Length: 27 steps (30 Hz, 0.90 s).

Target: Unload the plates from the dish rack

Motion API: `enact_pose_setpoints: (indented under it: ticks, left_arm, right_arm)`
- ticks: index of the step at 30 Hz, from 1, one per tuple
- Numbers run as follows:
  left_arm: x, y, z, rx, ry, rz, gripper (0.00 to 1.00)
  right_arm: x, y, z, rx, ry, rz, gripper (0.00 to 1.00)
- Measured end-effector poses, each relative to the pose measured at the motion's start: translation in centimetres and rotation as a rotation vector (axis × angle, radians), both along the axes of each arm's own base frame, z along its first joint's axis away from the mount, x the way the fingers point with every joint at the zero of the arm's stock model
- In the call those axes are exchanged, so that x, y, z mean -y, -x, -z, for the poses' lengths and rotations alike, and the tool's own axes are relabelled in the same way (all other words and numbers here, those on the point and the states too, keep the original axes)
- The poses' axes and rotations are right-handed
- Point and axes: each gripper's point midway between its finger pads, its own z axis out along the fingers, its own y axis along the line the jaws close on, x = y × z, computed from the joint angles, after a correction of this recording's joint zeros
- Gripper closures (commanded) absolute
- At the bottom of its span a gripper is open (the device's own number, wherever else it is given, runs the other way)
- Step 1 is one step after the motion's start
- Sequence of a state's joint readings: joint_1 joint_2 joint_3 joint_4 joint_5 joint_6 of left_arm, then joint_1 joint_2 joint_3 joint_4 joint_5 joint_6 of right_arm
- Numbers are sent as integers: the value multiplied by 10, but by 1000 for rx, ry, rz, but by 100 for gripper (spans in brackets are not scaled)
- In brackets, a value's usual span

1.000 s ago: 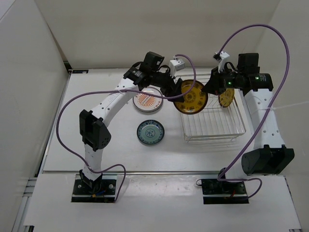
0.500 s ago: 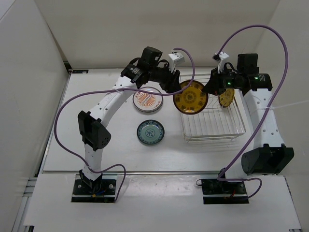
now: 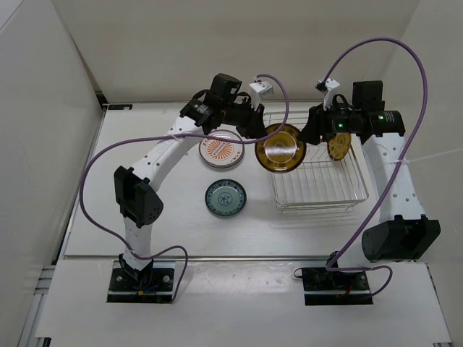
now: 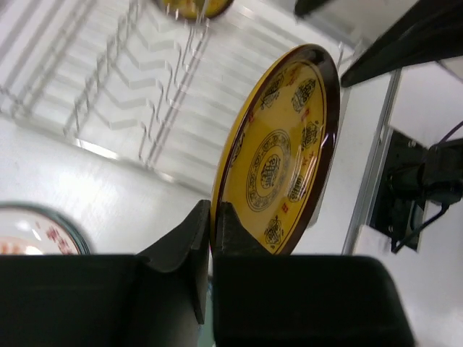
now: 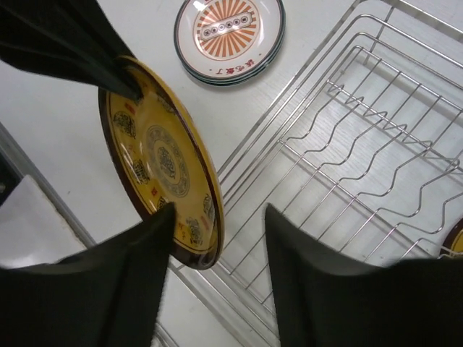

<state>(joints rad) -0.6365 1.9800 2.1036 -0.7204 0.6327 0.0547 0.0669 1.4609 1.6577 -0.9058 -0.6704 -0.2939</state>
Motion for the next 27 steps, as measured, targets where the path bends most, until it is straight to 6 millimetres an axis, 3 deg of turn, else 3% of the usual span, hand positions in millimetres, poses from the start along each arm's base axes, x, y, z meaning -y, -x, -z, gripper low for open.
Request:
enact_pose_setpoints:
  ticks: [4,7,13,20,27]
  left_arm:
    - [-25,8,32,-67,-63,-54,89]
    - [-66,10,51,-120,-108,-127,89]
    - [-152,10,68,-164,-132,-281,89]
    - [-173,39,120,-334,-129,-240,89]
    - [-186,29,156,-463,-97,-245,89]
  right_arm:
    - [7,-6,15,-28,31,56,4]
    - [21,-16,23,-28,85,144,2]
    - [30,-26,25,-12,115,214,1]
    - [32,-28,23,-8,114,235,1]
    - [32,-28,24,-10,115,236,1]
